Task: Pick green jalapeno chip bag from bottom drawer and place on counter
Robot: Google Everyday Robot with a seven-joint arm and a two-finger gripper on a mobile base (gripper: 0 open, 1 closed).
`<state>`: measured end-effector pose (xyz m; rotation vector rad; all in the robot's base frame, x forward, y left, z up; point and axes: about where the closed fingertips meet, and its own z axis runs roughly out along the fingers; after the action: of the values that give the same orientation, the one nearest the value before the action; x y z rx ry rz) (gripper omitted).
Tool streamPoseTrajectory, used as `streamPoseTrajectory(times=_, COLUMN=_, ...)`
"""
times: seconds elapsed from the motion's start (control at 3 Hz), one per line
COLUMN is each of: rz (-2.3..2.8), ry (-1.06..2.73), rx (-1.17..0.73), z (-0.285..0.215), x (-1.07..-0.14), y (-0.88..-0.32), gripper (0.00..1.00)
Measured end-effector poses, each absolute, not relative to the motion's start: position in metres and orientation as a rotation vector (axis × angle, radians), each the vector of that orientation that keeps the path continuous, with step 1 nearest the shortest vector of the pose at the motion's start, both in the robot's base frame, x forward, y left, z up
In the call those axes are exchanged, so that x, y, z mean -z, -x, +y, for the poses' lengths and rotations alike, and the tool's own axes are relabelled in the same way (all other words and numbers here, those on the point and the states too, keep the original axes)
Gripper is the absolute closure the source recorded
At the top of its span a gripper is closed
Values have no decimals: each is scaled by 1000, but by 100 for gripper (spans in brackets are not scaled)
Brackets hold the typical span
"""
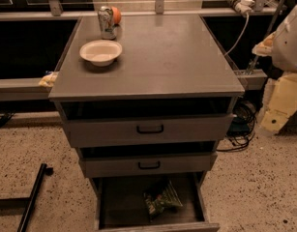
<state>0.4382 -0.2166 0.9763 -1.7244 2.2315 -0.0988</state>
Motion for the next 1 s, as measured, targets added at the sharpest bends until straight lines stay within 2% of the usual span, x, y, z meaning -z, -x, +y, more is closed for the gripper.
streamPoseTrajectory(times=0.33, rz=2231, ry=1724, rx=99, z=-217, x=-976, y=-438, gripper=0)
streamPoseTrajectory(times=0.67, rz=2220, ry=1712, rx=95, z=-214, x=-964, y=-438, gripper=19)
streamPoseTrajectory(times=1.0, rz=2211, ry=1699, rx=7, z=-211, x=-920, y=-438, gripper=42)
